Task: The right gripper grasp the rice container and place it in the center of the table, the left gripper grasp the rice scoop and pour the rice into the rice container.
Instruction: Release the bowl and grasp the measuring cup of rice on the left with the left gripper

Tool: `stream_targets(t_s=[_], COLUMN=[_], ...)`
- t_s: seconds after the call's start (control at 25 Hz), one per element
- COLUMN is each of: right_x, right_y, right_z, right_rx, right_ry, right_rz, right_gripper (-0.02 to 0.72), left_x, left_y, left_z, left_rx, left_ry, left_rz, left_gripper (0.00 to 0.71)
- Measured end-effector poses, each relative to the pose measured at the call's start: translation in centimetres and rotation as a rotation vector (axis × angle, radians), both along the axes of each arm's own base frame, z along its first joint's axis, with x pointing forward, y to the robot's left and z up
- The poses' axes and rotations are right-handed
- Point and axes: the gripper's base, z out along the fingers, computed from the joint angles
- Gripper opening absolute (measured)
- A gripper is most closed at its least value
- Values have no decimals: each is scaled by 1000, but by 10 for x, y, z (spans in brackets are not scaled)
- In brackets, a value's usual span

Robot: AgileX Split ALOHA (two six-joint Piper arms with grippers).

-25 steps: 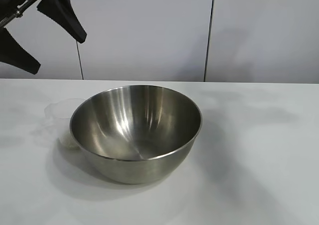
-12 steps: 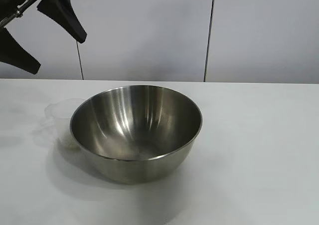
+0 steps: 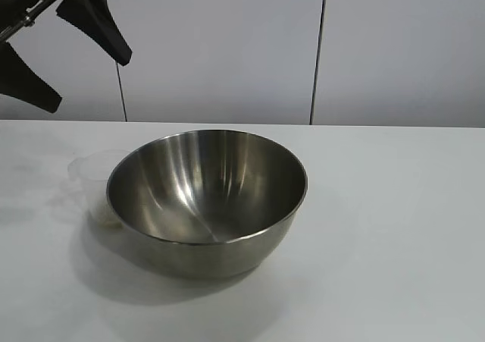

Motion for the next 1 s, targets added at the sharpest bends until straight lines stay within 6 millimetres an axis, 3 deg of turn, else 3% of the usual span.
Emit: stream_targets(t_s=[0.28,0.44,0.72,1.0], right_x=[-1,6,11,24], right_y=[-3,-5,-8,-9], right_z=[-95,-137,-185,-213], right_rx=[33,80,82,91], right_ry=[119,157,164,254], right_rz=[-45,-80,-114,-126], right_gripper=[502,502,502,502], left_x=[0,0,0,0], left_y=[0,0,0,0], left_z=[0,0,0,0], left_rx=[0,0,0,0], left_ry=[0,0,0,0], left_rz=[0,0,0,0], left_gripper=[694,694,694,694])
